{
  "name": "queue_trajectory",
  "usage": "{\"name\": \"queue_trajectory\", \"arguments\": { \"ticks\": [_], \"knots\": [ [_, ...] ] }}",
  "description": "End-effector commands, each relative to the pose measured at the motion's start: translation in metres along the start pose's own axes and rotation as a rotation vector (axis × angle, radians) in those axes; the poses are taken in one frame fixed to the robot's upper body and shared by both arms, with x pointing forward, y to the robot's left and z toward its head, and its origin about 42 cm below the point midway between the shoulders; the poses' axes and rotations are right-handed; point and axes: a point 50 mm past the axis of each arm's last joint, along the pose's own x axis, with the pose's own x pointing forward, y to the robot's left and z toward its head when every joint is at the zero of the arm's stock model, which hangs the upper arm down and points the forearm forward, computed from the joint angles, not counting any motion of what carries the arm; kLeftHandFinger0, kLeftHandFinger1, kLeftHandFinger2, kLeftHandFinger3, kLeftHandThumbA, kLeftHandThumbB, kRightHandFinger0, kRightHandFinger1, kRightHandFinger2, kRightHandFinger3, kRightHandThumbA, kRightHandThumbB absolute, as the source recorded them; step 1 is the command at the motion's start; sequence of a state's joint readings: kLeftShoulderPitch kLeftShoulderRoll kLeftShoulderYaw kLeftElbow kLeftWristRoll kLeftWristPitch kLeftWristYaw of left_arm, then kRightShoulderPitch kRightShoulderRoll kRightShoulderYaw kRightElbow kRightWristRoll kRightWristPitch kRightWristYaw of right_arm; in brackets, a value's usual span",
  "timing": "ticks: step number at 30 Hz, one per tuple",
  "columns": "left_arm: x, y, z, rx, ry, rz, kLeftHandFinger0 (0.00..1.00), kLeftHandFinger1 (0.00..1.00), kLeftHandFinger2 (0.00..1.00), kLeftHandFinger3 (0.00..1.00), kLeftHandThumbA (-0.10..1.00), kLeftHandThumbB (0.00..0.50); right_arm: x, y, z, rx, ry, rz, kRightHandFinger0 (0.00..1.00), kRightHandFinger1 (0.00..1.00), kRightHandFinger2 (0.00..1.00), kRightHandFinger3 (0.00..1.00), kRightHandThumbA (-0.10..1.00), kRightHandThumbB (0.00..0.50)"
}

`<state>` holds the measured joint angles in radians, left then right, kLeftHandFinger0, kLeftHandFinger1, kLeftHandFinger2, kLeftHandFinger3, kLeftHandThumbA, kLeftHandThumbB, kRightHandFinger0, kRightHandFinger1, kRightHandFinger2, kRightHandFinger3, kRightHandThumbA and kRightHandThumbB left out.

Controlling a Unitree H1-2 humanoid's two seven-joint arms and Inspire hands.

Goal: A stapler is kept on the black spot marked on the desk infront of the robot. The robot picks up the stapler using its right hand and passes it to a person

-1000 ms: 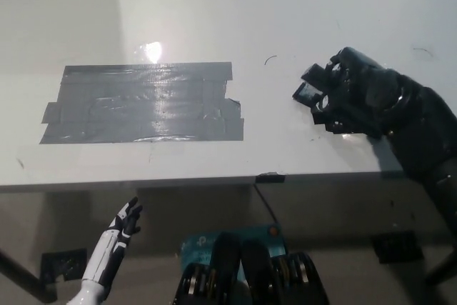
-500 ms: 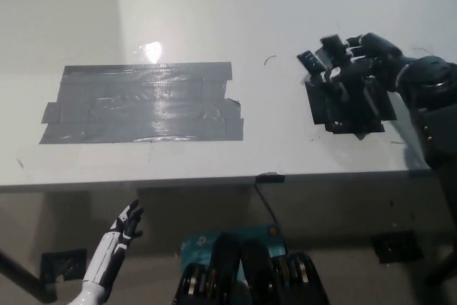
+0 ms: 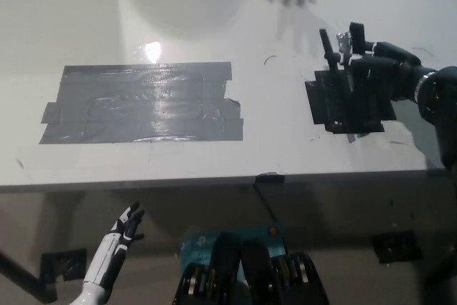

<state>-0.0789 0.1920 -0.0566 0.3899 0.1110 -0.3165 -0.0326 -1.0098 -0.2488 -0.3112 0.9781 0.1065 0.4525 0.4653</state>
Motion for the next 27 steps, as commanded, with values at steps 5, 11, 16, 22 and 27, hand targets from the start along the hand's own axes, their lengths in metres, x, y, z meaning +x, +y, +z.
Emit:
{"name": "queue_trajectory", "arguments": {
  "ticks": [5, 11, 16, 22, 27],
  "knots": [
    [0.01, 0.002, 0.016, 0.005, -0.068, -0.009, 0.87, 0.97, 0.98, 1.0, 1.0, 0.5, -0.006, 0.034, 0.094, 0.222, -0.275, 0.267, 0.0, 0.0, 0.0, 0.0, 0.97, 0.012],
    [0.011, 0.004, 0.017, 0.006, -0.074, -0.011, 0.89, 0.97, 0.98, 1.0, 1.0, 0.5, 0.0, 0.057, 0.098, 0.173, -0.278, 0.244, 0.0, 0.0, 0.0, 0.0, 1.0, 0.001],
    [0.013, 0.004, 0.018, 0.004, -0.072, -0.008, 0.89, 0.96, 0.98, 1.0, 1.0, 0.5, -0.002, 0.082, 0.128, 0.16, -0.328, 0.253, 0.0, 0.0, 0.0, 0.0, 0.98, 0.0],
    [0.011, 0.004, 0.018, 0.0, -0.075, -0.015, 0.87, 0.96, 0.99, 1.0, 1.0, 0.5, -0.004, 0.113, 0.16, 0.094, -0.379, 0.111, 0.0, 0.0, 0.0, 0.03, 0.88, 0.0],
    [0.013, 0.004, 0.02, 0.006, -0.077, -0.016, 0.86, 0.95, 0.97, 1.0, 1.0, 0.5, 0.001, 0.133, 0.179, -0.021, -0.363, 0.047, 0.0, 0.0, 0.0, 0.0, 0.92, 0.0]
  ]
}}
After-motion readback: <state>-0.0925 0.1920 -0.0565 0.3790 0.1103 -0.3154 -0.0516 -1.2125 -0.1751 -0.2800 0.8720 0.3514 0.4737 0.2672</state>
